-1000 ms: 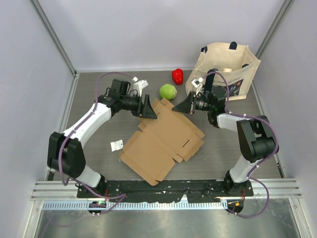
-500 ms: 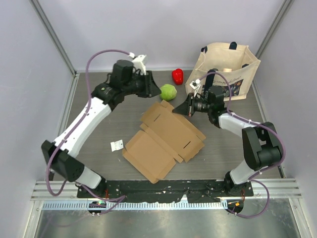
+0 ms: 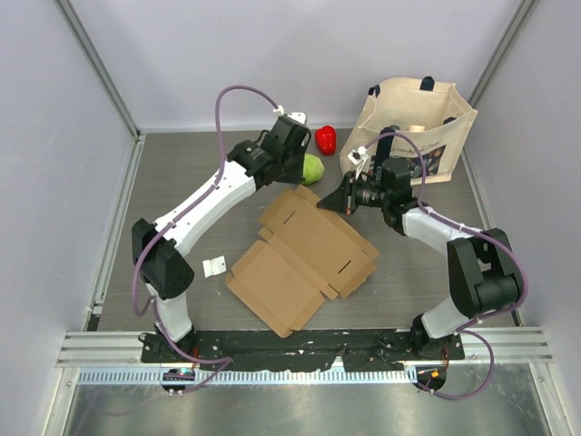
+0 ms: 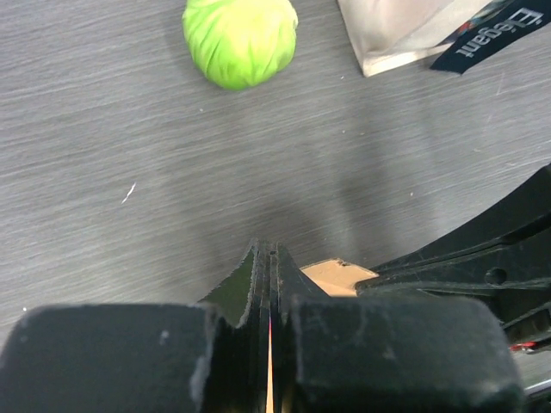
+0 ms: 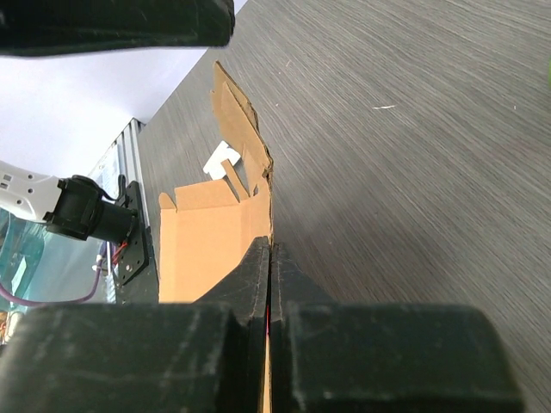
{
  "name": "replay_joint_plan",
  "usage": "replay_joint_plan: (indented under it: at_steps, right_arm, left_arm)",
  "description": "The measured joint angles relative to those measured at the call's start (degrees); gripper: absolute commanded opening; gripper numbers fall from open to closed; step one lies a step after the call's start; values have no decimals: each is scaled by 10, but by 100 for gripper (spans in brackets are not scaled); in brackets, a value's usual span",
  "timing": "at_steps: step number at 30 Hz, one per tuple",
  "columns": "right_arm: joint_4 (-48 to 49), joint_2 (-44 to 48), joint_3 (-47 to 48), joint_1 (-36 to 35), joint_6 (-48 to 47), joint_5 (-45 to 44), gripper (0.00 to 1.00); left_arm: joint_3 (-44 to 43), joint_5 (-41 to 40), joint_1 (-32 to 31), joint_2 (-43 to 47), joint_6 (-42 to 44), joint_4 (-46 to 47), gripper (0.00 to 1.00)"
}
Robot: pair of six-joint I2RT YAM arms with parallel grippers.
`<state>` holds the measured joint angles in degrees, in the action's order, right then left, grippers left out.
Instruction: Fold the paper box
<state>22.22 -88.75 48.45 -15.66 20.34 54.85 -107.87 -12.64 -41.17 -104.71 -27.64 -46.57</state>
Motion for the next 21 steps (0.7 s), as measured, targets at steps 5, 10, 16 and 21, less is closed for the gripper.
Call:
replay_joint_plan:
  at_steps: [5, 10, 16, 21]
  right_arm:
    - [0, 1, 0, 0, -1, -2, 1]
    - [0, 8, 0, 0, -1, -2, 1]
    - [1, 11, 0, 0, 2, -4, 1]
    - [-7, 11, -3, 1, 8, -9, 1]
  left_arm:
    - [0, -17, -11, -8, 0, -17, 0]
    - [2, -14, -18, -10, -1, -21, 0]
    - [38, 16, -33, -10, -10, -1, 0]
    - [84, 41, -41, -8, -26, 35, 0]
